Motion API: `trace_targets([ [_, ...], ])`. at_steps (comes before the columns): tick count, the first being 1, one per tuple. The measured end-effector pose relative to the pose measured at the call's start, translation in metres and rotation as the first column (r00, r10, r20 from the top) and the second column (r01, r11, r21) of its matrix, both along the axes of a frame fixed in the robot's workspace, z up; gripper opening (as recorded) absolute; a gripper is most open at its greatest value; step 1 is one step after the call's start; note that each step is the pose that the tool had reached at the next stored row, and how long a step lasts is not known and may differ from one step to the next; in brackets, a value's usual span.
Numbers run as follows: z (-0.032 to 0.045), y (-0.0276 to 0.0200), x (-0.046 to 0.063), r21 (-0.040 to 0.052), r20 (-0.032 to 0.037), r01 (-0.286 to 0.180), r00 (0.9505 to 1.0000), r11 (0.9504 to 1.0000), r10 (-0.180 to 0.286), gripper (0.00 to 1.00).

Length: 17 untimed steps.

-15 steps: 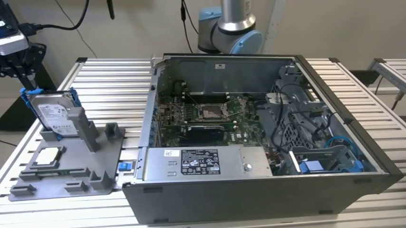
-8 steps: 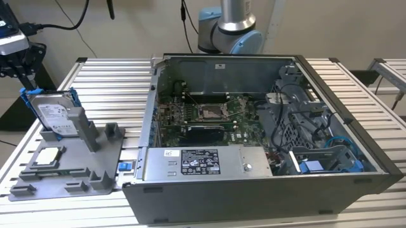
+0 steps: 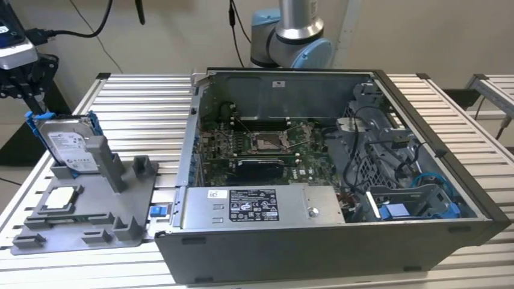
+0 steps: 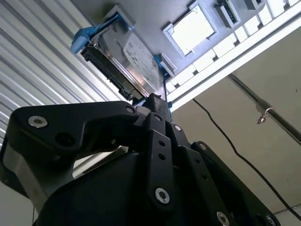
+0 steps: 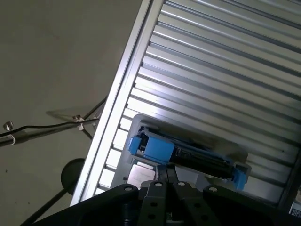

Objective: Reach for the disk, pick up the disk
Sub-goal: 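Pick up the disk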

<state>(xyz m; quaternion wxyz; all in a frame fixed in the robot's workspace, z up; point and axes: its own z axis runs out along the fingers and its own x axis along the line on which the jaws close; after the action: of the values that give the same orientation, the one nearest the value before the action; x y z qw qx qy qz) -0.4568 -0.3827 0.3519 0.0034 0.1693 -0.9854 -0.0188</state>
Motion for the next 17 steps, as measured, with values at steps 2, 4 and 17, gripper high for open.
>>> trace_targets([
  [2, 0.0000, 0.0000, 0.0000, 0.0000, 0.0000, -0.018, 0.9998, 0.9998, 0.018, 0.00],
  [4, 0.0000, 0.0000, 0.0000, 0.0000, 0.0000, -0.035, 0.9994, 0.9994, 0.035, 0.00],
  [17, 0.0001, 0.0000, 0.0000, 0.0000, -0.0001, -0.157, 0.9876, 0.9876, 0.157, 0.00],
])
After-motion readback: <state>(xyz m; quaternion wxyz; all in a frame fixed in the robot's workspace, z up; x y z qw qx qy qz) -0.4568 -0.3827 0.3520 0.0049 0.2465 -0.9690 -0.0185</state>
